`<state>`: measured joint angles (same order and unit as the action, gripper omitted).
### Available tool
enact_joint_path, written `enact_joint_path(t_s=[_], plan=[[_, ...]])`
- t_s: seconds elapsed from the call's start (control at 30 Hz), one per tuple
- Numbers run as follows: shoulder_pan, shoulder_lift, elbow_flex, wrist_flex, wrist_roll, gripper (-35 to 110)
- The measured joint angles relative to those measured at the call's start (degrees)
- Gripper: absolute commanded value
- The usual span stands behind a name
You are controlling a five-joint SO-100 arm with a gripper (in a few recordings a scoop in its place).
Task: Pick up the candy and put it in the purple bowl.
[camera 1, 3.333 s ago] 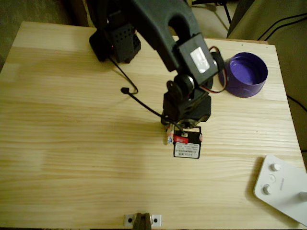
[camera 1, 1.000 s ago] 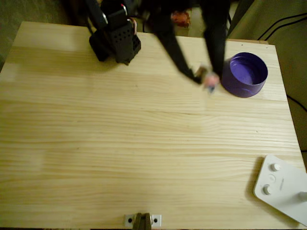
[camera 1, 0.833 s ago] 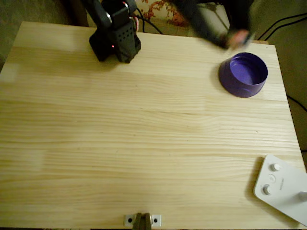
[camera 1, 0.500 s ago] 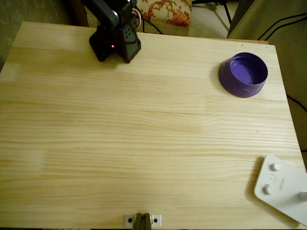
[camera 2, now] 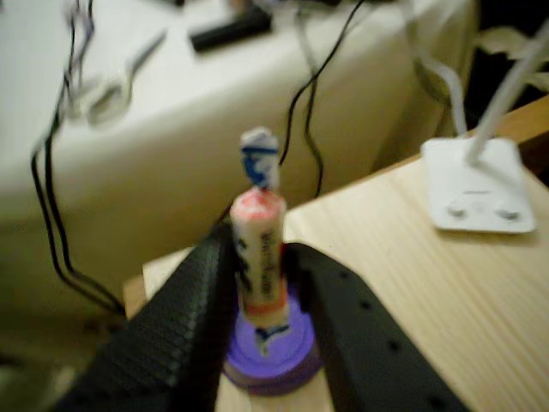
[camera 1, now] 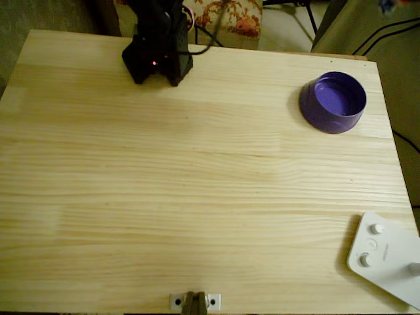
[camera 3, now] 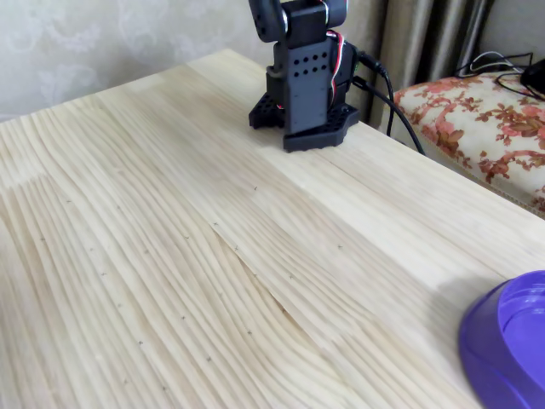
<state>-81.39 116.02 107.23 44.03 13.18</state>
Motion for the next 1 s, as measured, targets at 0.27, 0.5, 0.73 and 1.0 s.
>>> enact_joint_path(t_s=[0.27, 0.5, 0.73, 1.0], plan=[[-4.4, -17.4, -9.7, 1.3, -1.9, 0], [-5.3, -35.7, -24.6, 9.3, -1.9, 0], [-5.2, -43.1, -28.7, 13.7, -1.9, 0], [-5.2, -45.4, -28.0, 13.8, -1.9, 0]])
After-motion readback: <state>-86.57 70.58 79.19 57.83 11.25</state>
